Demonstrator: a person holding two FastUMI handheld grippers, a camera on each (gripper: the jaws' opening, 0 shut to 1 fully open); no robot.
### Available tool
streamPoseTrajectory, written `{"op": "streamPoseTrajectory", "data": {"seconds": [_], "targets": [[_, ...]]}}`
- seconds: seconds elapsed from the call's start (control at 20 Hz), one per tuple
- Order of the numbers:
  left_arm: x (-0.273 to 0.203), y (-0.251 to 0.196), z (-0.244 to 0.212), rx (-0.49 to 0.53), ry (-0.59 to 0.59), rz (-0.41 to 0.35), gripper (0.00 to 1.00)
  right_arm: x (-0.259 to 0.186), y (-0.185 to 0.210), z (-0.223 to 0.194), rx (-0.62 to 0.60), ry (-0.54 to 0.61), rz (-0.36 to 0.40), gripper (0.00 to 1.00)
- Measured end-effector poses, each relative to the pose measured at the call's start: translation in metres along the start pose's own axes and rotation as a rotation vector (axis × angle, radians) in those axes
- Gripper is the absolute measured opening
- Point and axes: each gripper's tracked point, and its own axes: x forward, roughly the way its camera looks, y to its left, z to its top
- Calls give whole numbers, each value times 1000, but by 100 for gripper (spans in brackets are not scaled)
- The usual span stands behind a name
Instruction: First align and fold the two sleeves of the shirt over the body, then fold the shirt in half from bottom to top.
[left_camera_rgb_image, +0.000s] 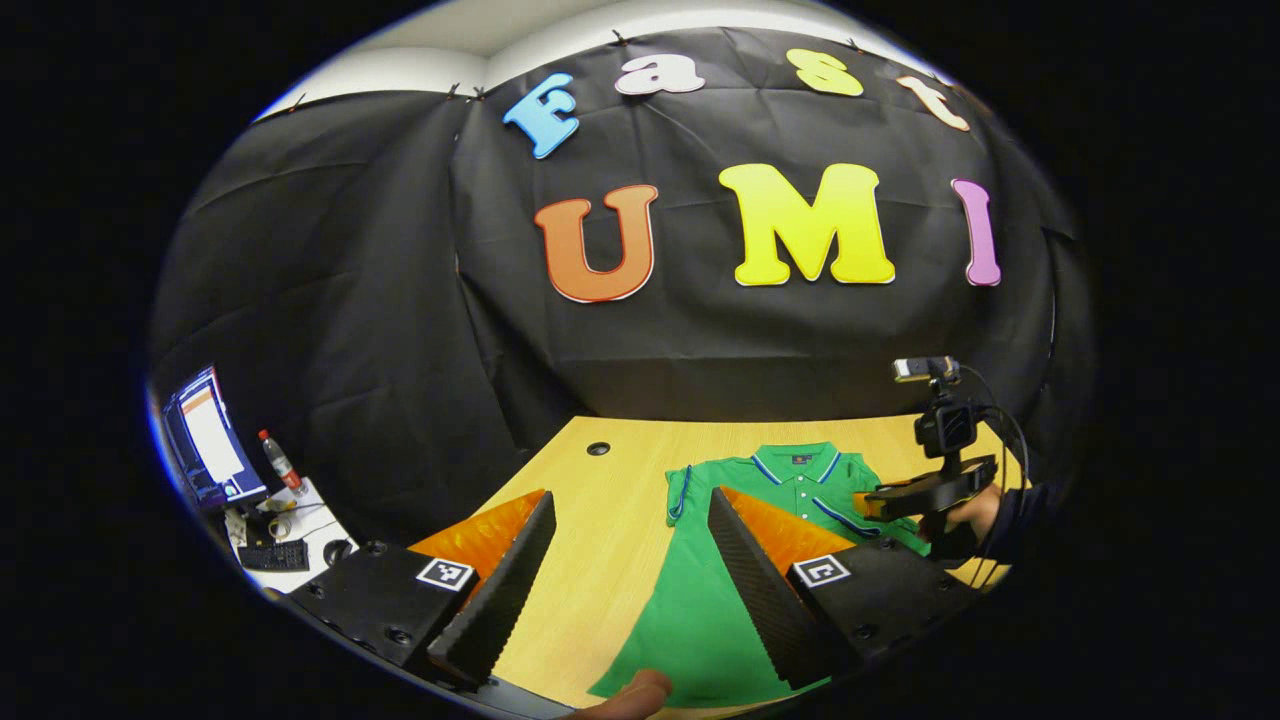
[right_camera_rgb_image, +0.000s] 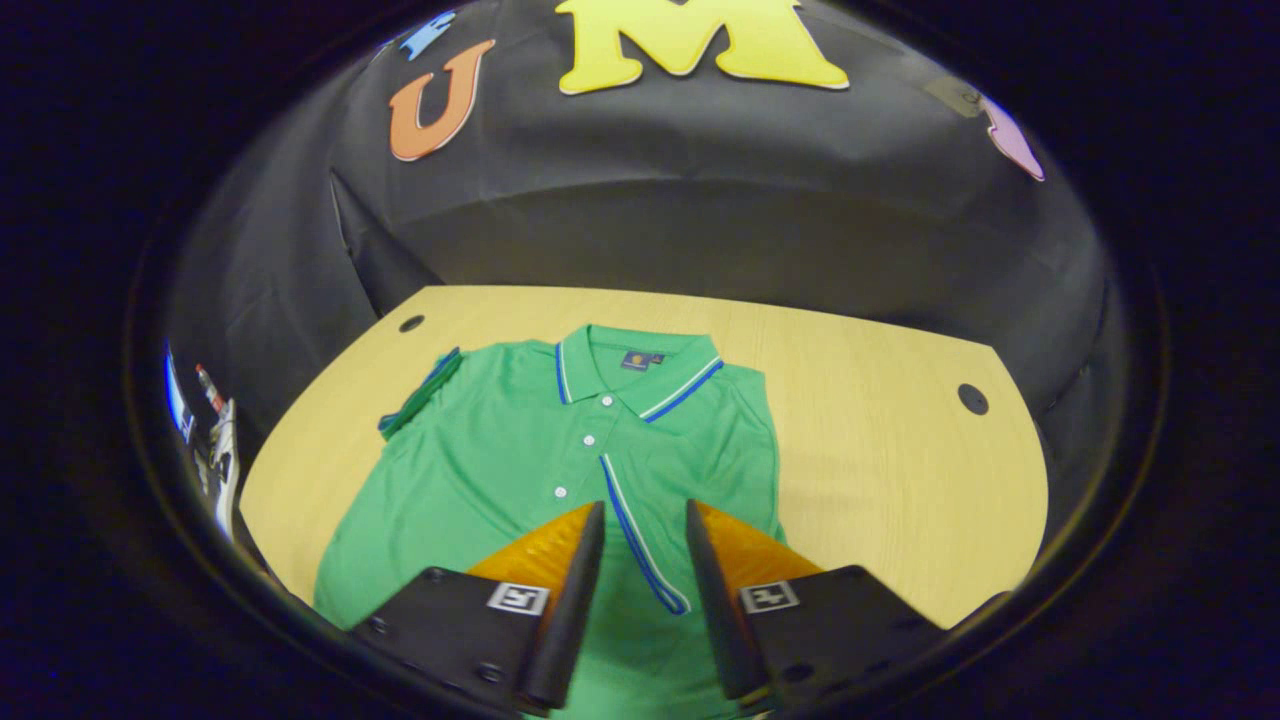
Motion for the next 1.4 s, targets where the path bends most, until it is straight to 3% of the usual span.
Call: {"op": "streamPoseTrajectory", "data": {"seconds": [0.05,0.15,0.2,0.35,0.6,0.65,0.7,0.75,0.85,1.0,1.05,1.1,1.25,1.4], "targets": [[9,0,-3,12,-1,-18,100,-13,1,5,21,-14,-2,75],[27,-3,-10,12,11,-58,99,-39,5,14,52,-46,-3,84],[39,-5,-12,11,15,-72,100,-53,2,17,57,-67,-24,82],[75,-17,-30,5,55,-124,100,-98,0,24,62,-112,-65,92],[142,-39,-69,-39,155,-197,100,-176,-3,25,72,-191,-171,93],[157,-44,-79,-41,184,-207,100,-190,-1,23,72,-203,-187,97],[171,-46,-90,-37,207,-210,100,-204,0,22,72,-214,-203,93],[185,-49,-97,-34,223,-211,100,-218,0,21,74,-226,-229,97],[212,-51,-112,-26,252,-212,100,-246,0,18,86,-263,-279,93],[253,-59,-135,-14,304,-229,100,-276,4,7,74,-287,-344,97],[265,-60,-140,-10,324,-224,100,-284,6,6,69,-294,-362,93],[276,-61,-146,-15,351,-219,100,-292,7,6,68,-302,-382,97],[303,-68,-160,-61,437,-205,100,-325,9,20,95,-392,-465,93],[321,-72,-173,-57,504,-191,100,-334,24,17,63,-408,-482,93]]}}
